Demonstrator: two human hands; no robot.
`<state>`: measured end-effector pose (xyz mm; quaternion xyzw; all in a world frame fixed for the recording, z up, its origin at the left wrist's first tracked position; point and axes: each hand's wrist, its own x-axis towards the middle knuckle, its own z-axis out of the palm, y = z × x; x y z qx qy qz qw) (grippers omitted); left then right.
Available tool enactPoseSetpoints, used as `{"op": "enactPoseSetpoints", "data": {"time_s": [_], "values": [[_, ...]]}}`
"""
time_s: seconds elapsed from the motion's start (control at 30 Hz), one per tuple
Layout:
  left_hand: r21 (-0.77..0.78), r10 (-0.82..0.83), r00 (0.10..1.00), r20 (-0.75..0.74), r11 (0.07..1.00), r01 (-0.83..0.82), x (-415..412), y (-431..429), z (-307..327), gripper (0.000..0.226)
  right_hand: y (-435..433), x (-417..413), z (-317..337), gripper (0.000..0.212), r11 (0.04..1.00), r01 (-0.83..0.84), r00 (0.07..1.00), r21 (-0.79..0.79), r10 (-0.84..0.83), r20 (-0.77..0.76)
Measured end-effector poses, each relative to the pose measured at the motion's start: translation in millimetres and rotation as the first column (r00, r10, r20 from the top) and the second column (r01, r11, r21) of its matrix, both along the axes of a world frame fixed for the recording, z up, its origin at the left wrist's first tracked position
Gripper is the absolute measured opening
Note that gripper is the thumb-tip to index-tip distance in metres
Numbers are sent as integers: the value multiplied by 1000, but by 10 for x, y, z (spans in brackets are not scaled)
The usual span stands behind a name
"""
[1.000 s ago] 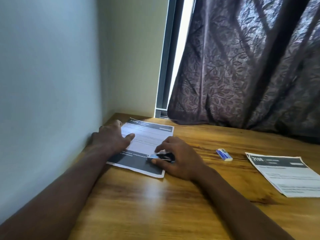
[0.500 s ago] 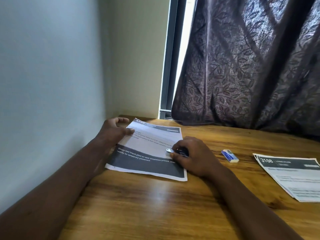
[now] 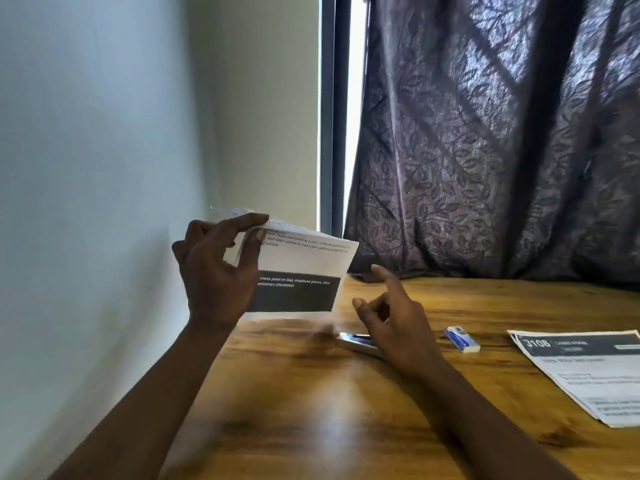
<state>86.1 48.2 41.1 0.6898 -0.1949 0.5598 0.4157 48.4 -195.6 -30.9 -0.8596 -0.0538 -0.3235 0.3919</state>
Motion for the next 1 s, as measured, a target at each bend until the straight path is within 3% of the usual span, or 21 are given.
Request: {"op": "enactPoseSetpoints", "data": {"time_s": [0.07,0.17,0.27,0.4,0.43,0.5,0.57,0.63,0.73,0.8,1.0], "values": [[-15,-58,997,51,998,58,-38,-35,23,20,16,-18,62,65,947,-72,996,313,87,-34],[-2,-178,983,35,984,179,-72,-111,-43,18,0,37,145,86,653,-164,945,740,320,-72],[68,-291,957,-20,954,291,-90,-229,-150,18,-117,11,220,91,446,-177,910,877,414,-27],[147,-341,924,-172,919,367,-49,-292,-305,21,-278,-23,208,45,349,-209,947,914,306,99],[156,-345,915,-210,912,380,-28,-294,-348,20,-309,-11,189,38,338,-204,960,919,251,121],[128,-390,876,-284,890,438,16,-307,-430,17,-364,27,139,51,341,-178,978,923,168,126],[8,-469,797,-380,860,510,49,-331,-492,19,-400,45,119,69,345,-159,984,925,137,118],[-137,-535,711,-456,832,538,78,-342,-523,31,-425,53,113,72,384,-152,985,911,140,106],[-334,-622,584,-521,778,531,120,-314,-524,55,-415,40,130,66,484,-120,988,867,145,55],[-396,-662,521,-538,745,537,141,-295,-521,57,-390,29,154,61,541,-117,986,833,161,34],[-397,-677,480,-558,726,562,161,-294,-566,53,-379,-2,180,32,604,-102,990,791,141,19]]}}
